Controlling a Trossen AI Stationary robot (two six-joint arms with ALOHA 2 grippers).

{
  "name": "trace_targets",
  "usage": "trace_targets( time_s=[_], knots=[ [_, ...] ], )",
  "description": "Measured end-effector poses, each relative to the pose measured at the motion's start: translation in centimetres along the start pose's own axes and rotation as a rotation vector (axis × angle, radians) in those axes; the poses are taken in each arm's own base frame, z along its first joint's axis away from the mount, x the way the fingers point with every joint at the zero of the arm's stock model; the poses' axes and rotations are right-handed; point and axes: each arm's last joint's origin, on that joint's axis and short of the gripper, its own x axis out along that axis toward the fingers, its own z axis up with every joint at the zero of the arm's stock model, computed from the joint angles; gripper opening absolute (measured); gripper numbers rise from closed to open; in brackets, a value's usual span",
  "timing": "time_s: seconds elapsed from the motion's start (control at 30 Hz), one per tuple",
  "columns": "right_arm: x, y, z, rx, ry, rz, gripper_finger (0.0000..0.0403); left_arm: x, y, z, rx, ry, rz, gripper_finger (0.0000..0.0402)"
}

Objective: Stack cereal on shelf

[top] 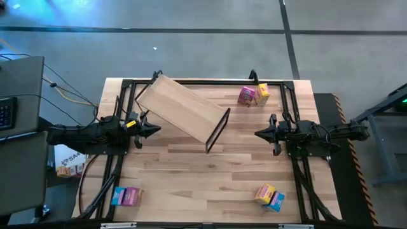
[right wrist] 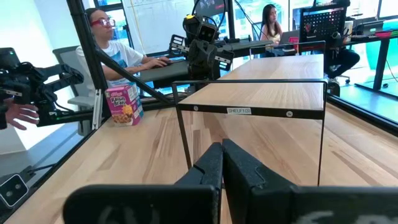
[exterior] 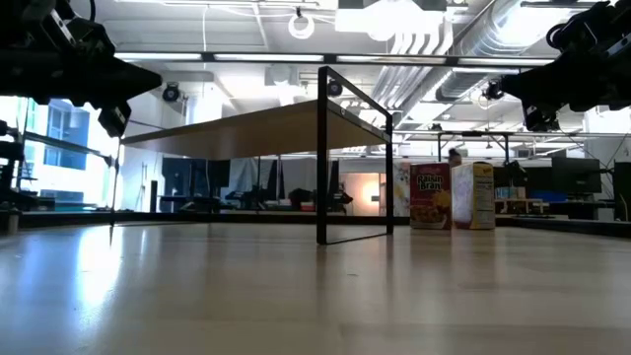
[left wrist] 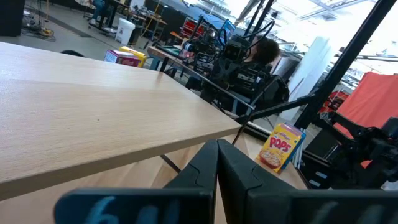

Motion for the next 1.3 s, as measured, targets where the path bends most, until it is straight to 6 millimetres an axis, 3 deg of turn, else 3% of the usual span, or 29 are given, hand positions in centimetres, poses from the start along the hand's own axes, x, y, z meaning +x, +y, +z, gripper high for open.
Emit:
trace_targets(
  time_s=[0.57, 0.63, 0.73, 0.87, 0.93, 1.1, 1.3],
  knots=[
    [0.0, 0.0, 0.1, -0.001, -0.013, -0.008, 0.0, 0.0, 0.0, 0.0, 0.0, 0.0, 0.0, 0.0],
    [-0.1, 0.0, 1.2, 0.053, -0.131, -0.039, 0.0, 0.0, 0.0, 0.0, 0.0, 0.0, 0.0, 0.0],
    [-1.0, -0.1, 4.3, 0.291, -0.484, -0.074, 0.0, 0.0, 0.0, 0.0, 0.0, 0.0, 0.0, 0.0],
    [-3.5, -0.8, 7.3, 0.476, -0.877, -0.269, 0.0, 0.0, 0.0, 0.0, 0.0, 0.0, 0.0, 0.0],
    [-4.3, -1.1, 8.2, 0.517, -0.953, -0.382, 0.0, 0.0, 0.0, 0.0, 0.0, 0.0, 0.0, 0.0],
    [-3.8, -1.2, 9.8, 0.519, -0.815, -0.612, 0.0018, 0.0, 0.0, 0.0, 0.0, 0.0, -0.001, 0.0],
    [-1.9, -1.2, 13.1, 0.399, -0.492, -0.77, 0.0133, 0.0, 0.0, 0.0, 0.0, 0.0, -0.001, 0.0]
  ],
)
